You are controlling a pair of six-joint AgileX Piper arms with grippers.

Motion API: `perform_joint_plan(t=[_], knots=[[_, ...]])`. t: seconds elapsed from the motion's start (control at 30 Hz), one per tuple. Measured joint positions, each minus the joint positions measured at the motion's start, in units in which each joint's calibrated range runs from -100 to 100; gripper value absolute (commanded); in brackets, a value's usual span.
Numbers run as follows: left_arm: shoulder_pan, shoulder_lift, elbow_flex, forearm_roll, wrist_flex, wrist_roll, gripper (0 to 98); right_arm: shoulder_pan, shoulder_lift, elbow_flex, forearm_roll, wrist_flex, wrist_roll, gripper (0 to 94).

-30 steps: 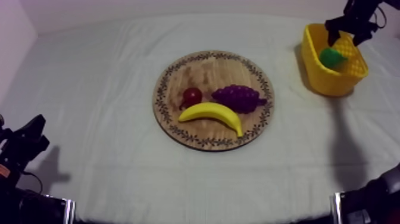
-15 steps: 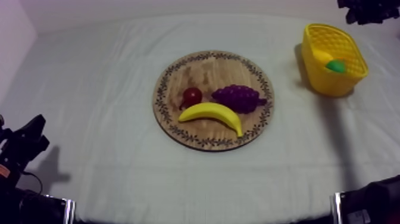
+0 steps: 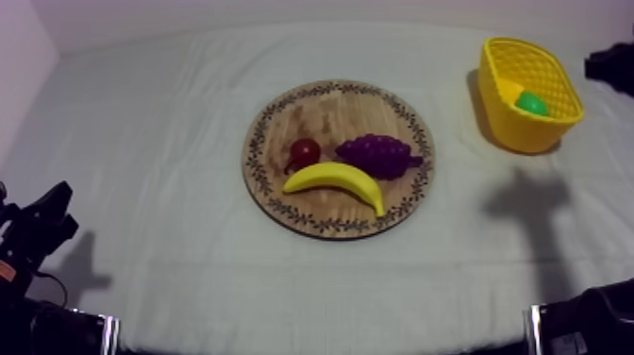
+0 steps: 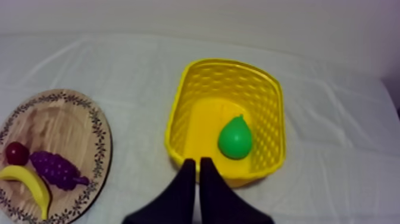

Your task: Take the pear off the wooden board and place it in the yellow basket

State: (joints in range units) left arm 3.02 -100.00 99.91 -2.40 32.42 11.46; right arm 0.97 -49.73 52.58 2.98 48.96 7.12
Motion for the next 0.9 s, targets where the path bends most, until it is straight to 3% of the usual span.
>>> perform_joint_plan(t=[0.17, 0.43, 0.57, 0.73, 0.83, 0.9], knots=[[0.0, 0.0, 0.0, 0.00, 0.0, 0.0, 0.1, 0.5, -12.8, 12.3, -2.0, -4.1, -0.7, 0.6], [0.0, 0.0, 0.0, 0.00, 0.0, 0.0, 0.1, 1.7, -30.2, 29.5, -6.0, -2.1, -6.7, 0.5], [0.0, 0.0, 0.0, 0.00, 0.0, 0.0, 0.1, 2.0, -38.4, 36.5, -9.7, -1.8, -6.6, 0.5], [0.0, 0.0, 0.0, 0.00, 0.0, 0.0, 0.1, 1.7, -44.7, 40.8, -11.7, 0.5, -5.3, 0.4], [0.0, 0.0, 0.0, 0.00, 0.0, 0.0, 0.1, 2.0, -45.8, 41.4, -11.1, 0.1, -6.7, 0.4], [0.0, 0.0, 0.0, 0.00, 0.0, 0.0, 0.1, 2.5, -45.9, 43.2, -8.8, -1.4, -8.7, 0.5]])
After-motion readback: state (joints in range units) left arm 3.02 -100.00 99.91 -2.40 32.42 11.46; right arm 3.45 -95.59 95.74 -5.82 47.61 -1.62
